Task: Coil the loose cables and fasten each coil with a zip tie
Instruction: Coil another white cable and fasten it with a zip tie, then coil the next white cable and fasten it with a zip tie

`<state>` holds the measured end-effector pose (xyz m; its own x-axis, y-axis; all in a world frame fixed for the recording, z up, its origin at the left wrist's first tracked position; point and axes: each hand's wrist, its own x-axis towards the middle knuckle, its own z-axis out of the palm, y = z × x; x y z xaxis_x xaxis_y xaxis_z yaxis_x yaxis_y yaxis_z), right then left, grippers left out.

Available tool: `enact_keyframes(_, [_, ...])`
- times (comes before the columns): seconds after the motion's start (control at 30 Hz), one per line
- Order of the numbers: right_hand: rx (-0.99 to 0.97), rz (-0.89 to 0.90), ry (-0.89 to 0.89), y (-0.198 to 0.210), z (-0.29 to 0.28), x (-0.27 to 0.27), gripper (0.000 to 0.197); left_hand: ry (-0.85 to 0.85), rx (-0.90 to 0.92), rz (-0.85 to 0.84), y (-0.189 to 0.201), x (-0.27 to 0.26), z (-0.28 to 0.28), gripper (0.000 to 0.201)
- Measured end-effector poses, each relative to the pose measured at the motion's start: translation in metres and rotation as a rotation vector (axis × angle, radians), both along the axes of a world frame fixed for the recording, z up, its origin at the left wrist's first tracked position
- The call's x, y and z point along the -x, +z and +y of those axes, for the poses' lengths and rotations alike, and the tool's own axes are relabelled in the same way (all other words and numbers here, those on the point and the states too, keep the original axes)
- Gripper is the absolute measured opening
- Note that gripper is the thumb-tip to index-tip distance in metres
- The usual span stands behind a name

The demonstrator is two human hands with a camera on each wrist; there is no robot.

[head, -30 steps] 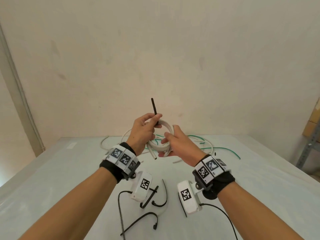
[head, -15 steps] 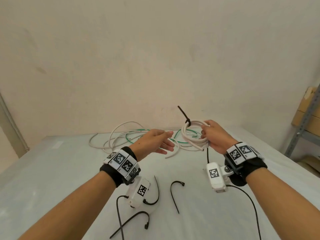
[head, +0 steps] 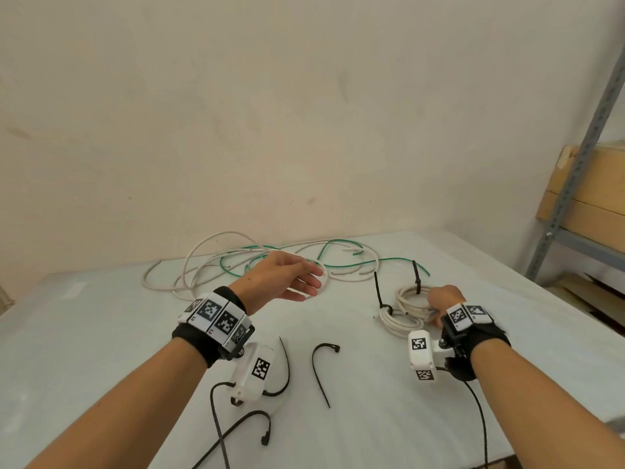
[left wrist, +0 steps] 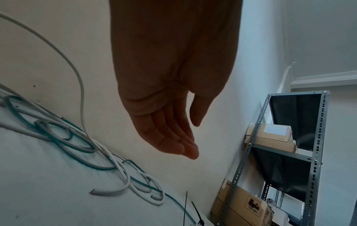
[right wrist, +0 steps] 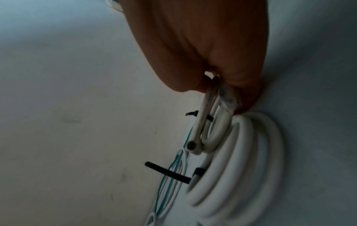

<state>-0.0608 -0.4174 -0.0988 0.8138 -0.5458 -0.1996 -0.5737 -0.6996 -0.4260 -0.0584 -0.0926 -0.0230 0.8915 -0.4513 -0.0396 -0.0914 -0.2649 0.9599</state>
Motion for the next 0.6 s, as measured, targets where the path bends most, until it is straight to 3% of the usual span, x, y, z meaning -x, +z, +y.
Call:
enact_keyframes(0.07, [-0.107,-0.029,-0.088,0.0,-0.002,-0.006,0.034,0.01,-0.002,-0.003,0.0,-0.003,0.002,0.03])
enact_keyframes(0.13, [0.008,-0.055,-0.158,0.004,0.005,-0.015,0.029,0.024,-0.01,-0.004,0.001,-0.006,0.004,0.03])
enact_keyframes(0.23, [0.145,-0.075,-0.154,0.023,0.022,-0.026,0.048,0.034,-0.025,-0.007,0.001,-0.011,0.009,0.03])
enact_keyframes(0.37, [0.191,-0.227,0.103,0.048,0.059,-0.044,0.033,0.088,-0.022,0.005,0.004,-0.02,0.019,0.027])
enact_keyframes(0.47, [0.021,-0.328,0.342,0.053,0.093,-0.063,0.026,0.192,-0.04,-0.027,0.004,-0.031,0.031,0.023])
enact_keyframes(0.53, [-0.081,-0.253,0.505,0.053,0.12,-0.072,0.023,0.312,-0.069,-0.079,0.001,-0.047,0.046,0.019])
enact_keyframes(0.6, [-0.139,-0.065,0.652,0.05,0.15,-0.078,0.021,0.491,-0.212,-0.251,-0.003,-0.065,0.067,0.018])
